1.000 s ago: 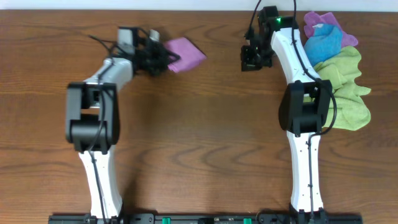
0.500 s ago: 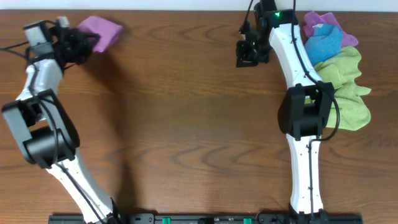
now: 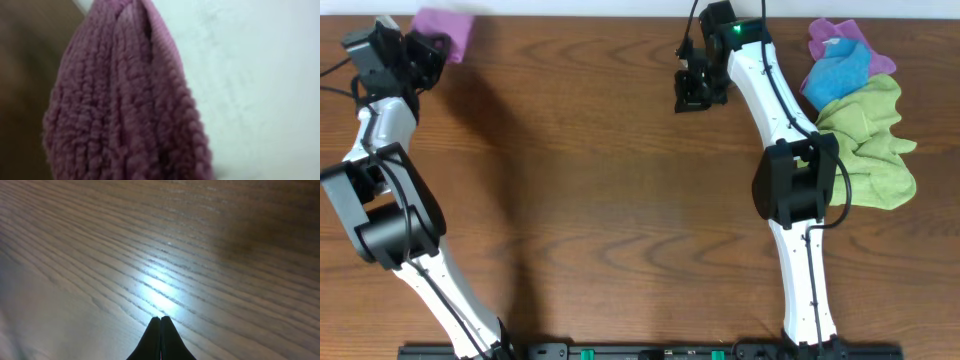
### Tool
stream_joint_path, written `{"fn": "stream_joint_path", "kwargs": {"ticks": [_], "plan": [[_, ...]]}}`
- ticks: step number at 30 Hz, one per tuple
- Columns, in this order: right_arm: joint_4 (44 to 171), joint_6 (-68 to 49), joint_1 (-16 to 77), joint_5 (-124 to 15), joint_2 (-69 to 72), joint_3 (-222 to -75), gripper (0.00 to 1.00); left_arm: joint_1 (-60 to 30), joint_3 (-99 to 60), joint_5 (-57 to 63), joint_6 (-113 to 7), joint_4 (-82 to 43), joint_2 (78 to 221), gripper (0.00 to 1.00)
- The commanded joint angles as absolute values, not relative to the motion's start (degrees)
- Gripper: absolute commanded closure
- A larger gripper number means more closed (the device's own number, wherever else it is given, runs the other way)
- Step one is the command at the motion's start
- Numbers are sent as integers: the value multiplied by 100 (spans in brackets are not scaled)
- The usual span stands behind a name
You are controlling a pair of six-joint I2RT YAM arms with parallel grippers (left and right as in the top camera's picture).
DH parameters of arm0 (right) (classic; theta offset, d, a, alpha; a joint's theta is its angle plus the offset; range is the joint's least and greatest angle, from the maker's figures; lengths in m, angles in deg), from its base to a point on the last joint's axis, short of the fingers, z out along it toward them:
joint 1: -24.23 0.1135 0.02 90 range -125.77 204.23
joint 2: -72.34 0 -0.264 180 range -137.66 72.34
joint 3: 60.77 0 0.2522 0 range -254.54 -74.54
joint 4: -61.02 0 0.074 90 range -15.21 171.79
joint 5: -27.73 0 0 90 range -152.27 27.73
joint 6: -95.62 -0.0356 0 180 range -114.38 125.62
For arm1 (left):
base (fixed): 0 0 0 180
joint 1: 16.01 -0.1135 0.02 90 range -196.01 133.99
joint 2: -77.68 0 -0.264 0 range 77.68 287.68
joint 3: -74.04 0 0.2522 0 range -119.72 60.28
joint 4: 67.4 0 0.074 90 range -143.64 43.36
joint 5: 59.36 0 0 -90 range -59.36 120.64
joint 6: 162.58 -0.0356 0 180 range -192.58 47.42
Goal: Fold the cloth
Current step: 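Drag the folded purple cloth to the upper left with the left gripper, then release the purple cloth and raise the left gripper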
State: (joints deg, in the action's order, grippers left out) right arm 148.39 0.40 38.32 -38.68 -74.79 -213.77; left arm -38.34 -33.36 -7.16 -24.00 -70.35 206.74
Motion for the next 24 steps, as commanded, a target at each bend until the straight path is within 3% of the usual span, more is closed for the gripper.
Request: {"fn": "stream_joint_path", "kwargs": {"ticks": [1,7,24], "plan": [[14828,95,3888,-3811,-7326,-21476,98,-3794,-3369,-668,-1364,-7404,21259,94],[14826,97,3888,-3848,-7326,-21474,98,-3980,-3369,-1265,-1430,-7164,21386,94],[14734,-80,3891,-3846,-7326,-21476,98,-4201,-3369,-1545,-1756,-5826,21375,94]]}}
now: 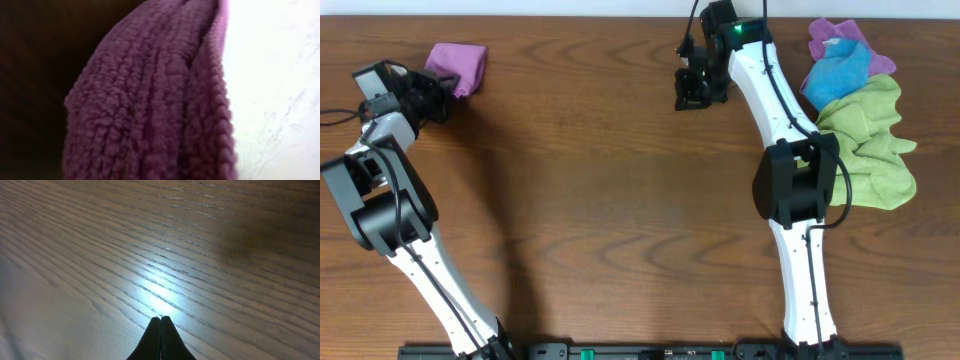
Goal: Fold the cloth
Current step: 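Release the purple cloth and raise the left gripper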
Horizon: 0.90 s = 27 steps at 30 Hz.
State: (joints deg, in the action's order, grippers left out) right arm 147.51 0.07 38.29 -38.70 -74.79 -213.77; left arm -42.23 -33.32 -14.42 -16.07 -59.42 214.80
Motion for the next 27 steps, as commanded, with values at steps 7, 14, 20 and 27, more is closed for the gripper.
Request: {"fn": "stream_joint_path", "kwargs": {"ticks": [7,14,20,27], "plan": [[14673,-80,3891,-3846,-7326,-21474,98,-4201,-3369,-1700,-1876,-5813,21373,30],[14570,-80,3888,-3846,-7326,-21476,99,-4186,-3369,-1886,-1732,-5452,21214,5],[14498,-78,3891,-3844,-7326,-21474,99,-4186,-3369,-1623,-1998,-4473,20639,5],[14496,-78,3888,-3842,-7326,-21476,98,-4188,-3369,-1005,-2029,-3192,19795,4]]}}
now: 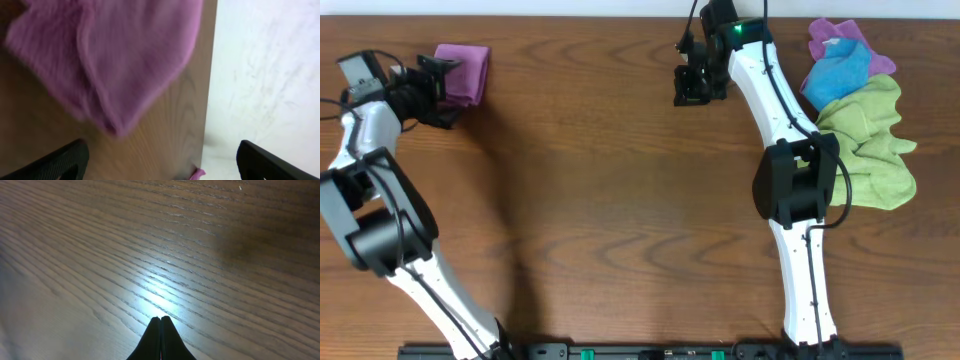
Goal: Fold the cloth
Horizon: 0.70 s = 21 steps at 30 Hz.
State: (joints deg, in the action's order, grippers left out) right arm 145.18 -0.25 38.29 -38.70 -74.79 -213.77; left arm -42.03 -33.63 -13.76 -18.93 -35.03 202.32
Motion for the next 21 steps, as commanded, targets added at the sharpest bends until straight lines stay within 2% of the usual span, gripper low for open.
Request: {"fn": "stream_joint_path", "kwargs": {"ticks": [1,6,9,10,12,15,21], "plan": [[14496,-78,3888,-3842,-7326,-21476,98,-4188,-3369,-880,-2035,-2939,19660,5],[14504,-78,3869,-3686,-7326,-21511,97,-4181,-3369,-301,-2778,-1931,18938,5],[14598,-78,3781,-3461,-7293,-21710,73,-4116,-3369,42,-3745,-1442,18516,5],[14653,-69,3744,-3527,-7258,-21795,61,-4068,-3369,178,-4105,-1297,18385,5],[14762,25,3626,-3787,-7184,-21996,24,-3934,-3369,471,-4663,-1033,18173,4],[14922,230,3456,-4040,-7061,-22206,3,-3678,-3369,831,-5006,-753,17998,5],[15527,646,3152,-4788,-6504,-22350,1,-2785,-3369,1030,-5736,-663,17743,4]]}}
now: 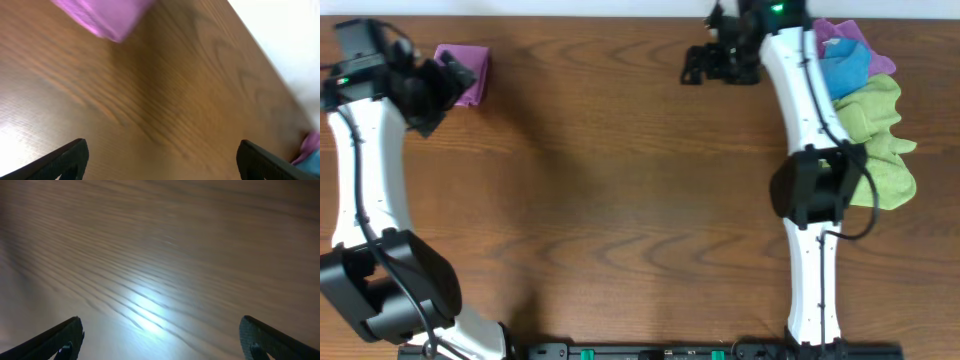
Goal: Fold the cloth
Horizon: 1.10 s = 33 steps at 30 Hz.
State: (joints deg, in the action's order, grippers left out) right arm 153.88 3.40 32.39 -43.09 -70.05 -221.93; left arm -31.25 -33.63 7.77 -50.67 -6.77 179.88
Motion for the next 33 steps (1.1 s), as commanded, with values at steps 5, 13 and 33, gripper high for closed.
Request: {"fn": "stream_joint_path", "kwargs": {"ticks": [5,13,33], "plan": [[16096,1011,3165,-5566,-5689,-22350,1,-2306,-3369,1024,-6042,-777,17231,4],[17143,1046,3324,-5750,-4487,-22328,6,-1985,-3280,1008,-7010,346,15985,12],[14686,517,4531,-6720,857,-15393,1,-1593,-445,1262,-7034,-62,12941,5]]}}
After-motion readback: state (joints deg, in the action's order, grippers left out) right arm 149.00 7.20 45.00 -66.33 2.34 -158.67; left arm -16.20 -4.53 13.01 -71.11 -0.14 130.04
